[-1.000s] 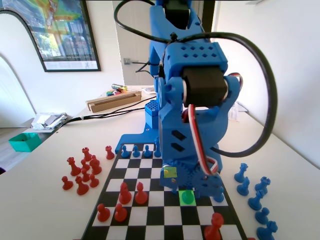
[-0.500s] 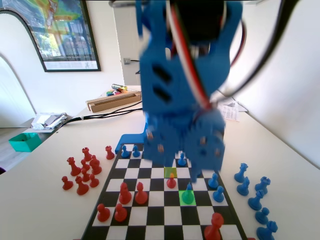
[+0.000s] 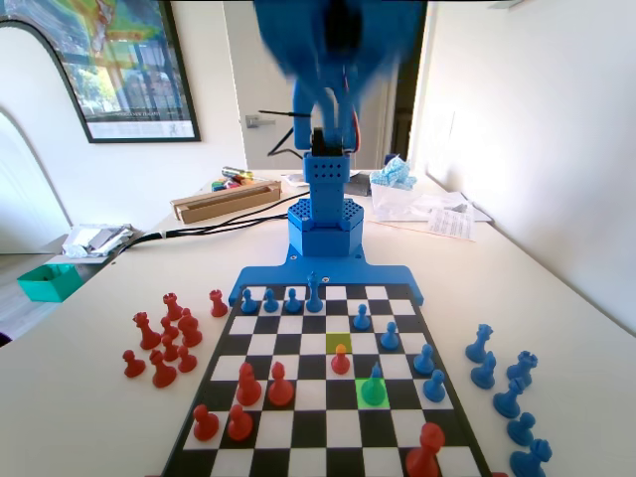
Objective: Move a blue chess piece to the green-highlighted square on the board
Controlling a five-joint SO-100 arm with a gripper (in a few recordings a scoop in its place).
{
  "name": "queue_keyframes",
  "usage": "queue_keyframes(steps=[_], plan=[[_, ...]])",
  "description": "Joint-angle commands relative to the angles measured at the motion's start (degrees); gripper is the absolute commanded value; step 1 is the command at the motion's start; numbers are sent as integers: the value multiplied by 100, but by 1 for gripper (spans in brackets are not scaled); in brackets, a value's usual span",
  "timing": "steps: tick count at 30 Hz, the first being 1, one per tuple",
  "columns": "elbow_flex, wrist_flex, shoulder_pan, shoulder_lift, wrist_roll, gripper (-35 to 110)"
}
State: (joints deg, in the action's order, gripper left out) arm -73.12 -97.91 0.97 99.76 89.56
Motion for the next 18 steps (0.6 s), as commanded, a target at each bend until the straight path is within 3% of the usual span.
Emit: queue_keyframes(steps=[1,10,18], plan=[[-316,-519,132,1802,545,1],[-1881,-729,229,4043,1257,1],[-3551,-193,167,5476,1441,1]])
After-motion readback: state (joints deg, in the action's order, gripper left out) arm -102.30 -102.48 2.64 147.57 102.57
